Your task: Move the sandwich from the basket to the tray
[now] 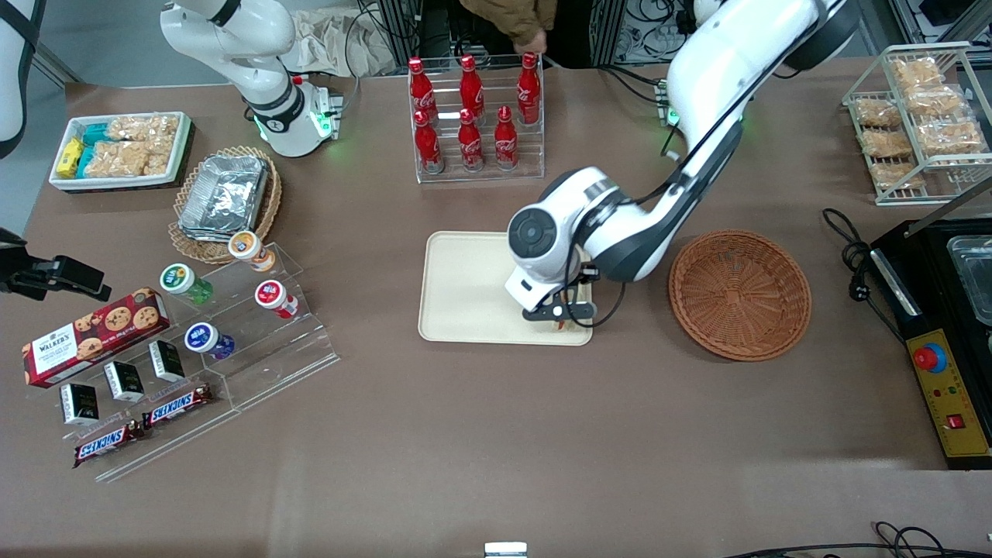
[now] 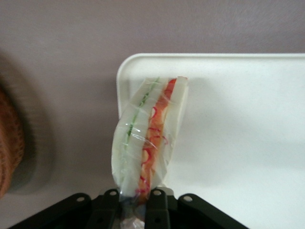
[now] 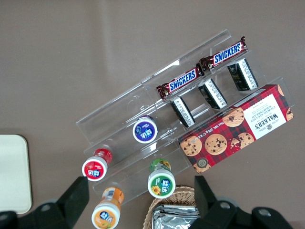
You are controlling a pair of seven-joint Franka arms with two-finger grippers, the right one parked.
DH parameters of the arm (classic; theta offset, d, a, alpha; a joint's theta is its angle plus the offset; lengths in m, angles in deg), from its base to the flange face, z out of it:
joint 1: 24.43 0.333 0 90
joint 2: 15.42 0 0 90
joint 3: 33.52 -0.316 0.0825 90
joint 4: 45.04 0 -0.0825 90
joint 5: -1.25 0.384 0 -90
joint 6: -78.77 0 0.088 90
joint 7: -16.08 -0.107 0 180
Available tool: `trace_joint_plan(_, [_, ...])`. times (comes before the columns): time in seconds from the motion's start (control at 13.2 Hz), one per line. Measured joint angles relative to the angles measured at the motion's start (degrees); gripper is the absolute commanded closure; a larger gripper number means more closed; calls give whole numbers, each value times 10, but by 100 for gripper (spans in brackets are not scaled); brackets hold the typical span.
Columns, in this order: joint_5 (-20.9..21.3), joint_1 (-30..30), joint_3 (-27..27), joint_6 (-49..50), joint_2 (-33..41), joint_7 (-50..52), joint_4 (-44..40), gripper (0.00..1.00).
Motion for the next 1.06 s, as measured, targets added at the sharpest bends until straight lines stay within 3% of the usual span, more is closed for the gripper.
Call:
trace_joint_plan(0.23, [38,-12,0,-10,-27,38,11,0])
trace_joint_plan(0.61, [43,8,0,31,18,40,-26,0])
trace_joint_plan(0.84, [30,63,-1,86,95,-50,-45,0])
trace_joint_plan(1.06, [1,157,-3,116,158,-180,-45,0])
